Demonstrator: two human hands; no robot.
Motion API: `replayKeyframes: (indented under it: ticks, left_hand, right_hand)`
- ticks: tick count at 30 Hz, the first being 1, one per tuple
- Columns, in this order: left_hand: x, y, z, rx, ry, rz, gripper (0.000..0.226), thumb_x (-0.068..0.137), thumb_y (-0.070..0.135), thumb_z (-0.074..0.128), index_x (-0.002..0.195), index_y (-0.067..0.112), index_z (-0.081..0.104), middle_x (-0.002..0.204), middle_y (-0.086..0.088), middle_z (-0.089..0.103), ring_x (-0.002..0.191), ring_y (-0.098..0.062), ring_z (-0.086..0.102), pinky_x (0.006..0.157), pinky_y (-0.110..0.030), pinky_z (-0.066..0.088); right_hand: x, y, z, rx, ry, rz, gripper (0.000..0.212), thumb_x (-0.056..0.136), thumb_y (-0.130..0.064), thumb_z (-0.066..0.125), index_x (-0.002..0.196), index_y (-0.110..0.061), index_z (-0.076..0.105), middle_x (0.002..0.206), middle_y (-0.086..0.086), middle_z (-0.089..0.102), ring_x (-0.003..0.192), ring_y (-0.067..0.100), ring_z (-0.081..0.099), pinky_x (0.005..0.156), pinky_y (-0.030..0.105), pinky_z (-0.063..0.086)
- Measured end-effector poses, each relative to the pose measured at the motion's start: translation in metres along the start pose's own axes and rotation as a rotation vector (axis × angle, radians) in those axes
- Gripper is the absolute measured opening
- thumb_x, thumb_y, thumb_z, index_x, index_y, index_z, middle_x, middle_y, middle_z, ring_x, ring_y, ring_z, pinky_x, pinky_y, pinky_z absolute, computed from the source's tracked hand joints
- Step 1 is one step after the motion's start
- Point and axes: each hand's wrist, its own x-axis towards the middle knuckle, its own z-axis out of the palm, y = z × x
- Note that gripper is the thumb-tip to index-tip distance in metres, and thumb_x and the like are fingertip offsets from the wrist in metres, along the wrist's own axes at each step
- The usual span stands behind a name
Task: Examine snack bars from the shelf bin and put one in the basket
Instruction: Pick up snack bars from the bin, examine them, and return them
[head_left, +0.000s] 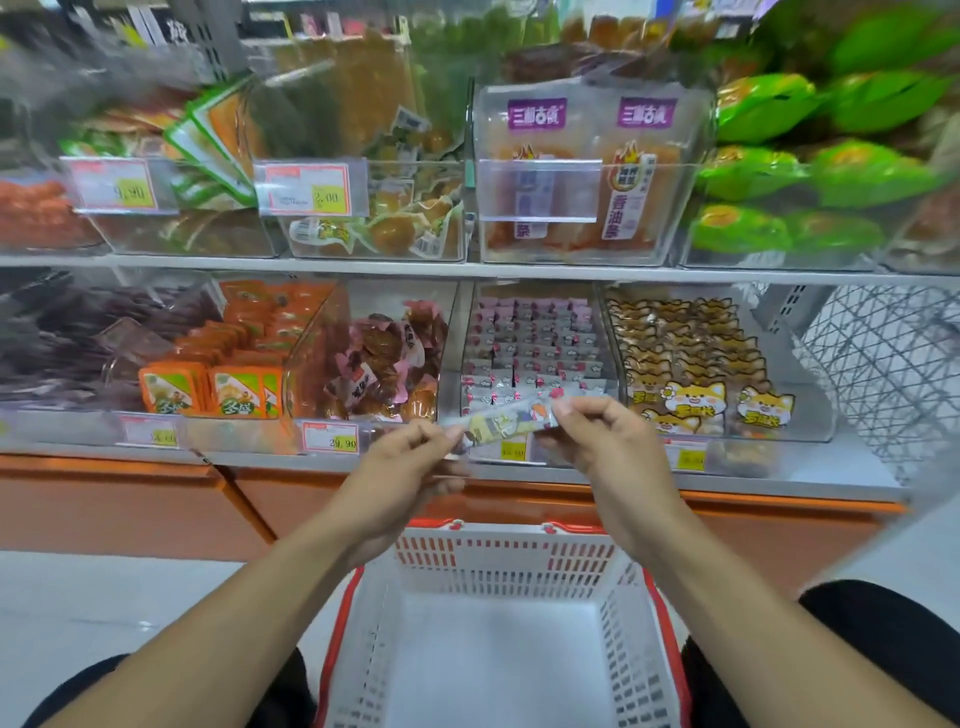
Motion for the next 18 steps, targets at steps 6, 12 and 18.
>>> replayKeyframes:
  ticks: [6, 12, 18]
  left_hand:
    - [0.009, 0.026, -0.015, -0.184, 0.005, 0.099, 0.026, 0.074, 0.028, 0.078, 0.091, 0.015, 0.064, 0.083, -0.008, 0.065, 0.074, -0.014, 0.068, 0.071, -0.024, 0.059]
    - [0.034, 0.040, -0.026, -0.257, 0.005, 0.054, 0.028, 0.073, 0.025, 0.078, 0.097, 0.010, 0.076, 0.075, -0.002, 0.068, 0.065, -0.007, 0.064, 0.065, -0.019, 0.057]
    - [0.070, 0.028, -0.035, -0.188, 0.015, 0.057, 0.014, 0.085, 0.023, 0.066, 0.092, 0.011, 0.068, 0.084, -0.004, 0.066, 0.071, -0.010, 0.062, 0.075, -0.026, 0.056]
  right_hand:
    - [0.038, -0.053, 0.014, -0.095, -0.222, 0.111, 0.011, 0.088, -0.009, 0.072, 0.090, -0.004, 0.063, 0.090, 0.018, 0.077, 0.087, 0.030, 0.077, 0.070, 0.025, 0.061]
    - [0.072, -0.062, 0.021, -0.292, -0.370, 0.104, 0.008, 0.091, -0.016, 0.071, 0.088, -0.011, 0.065, 0.102, 0.020, 0.076, 0.097, 0.034, 0.075, 0.079, 0.032, 0.062]
    - [0.098, -0.023, 0.004, -0.228, -0.283, 0.103, 0.011, 0.094, -0.016, 0.066, 0.096, -0.005, 0.066, 0.103, 0.027, 0.073, 0.099, 0.035, 0.073, 0.084, 0.034, 0.058]
